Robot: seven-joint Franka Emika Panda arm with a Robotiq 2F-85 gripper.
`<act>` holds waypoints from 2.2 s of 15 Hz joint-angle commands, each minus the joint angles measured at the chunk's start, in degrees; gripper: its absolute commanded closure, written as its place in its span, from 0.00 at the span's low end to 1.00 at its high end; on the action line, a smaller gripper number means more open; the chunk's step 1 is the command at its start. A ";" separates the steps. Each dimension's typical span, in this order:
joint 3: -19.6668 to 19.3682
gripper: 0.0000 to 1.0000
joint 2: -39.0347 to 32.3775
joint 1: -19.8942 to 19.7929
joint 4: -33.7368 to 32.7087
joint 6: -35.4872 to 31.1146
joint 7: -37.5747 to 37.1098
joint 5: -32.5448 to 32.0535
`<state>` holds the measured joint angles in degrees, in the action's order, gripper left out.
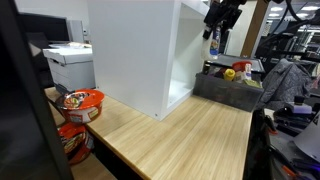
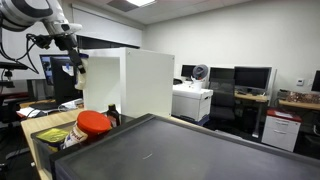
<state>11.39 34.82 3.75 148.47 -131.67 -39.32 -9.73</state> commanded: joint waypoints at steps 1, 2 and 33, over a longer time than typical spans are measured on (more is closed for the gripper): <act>0.87 0.42 2.30 -1.16 2.76 -3.96 1.48 1.18; 0.90 0.42 2.20 -1.04 3.08 -4.37 1.71 1.26; 15.49 0.42 -7.32 -7.03 4.40 -18.44 -13.02 -5.32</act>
<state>24.99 28.51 -1.18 153.70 -147.41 -47.80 -12.43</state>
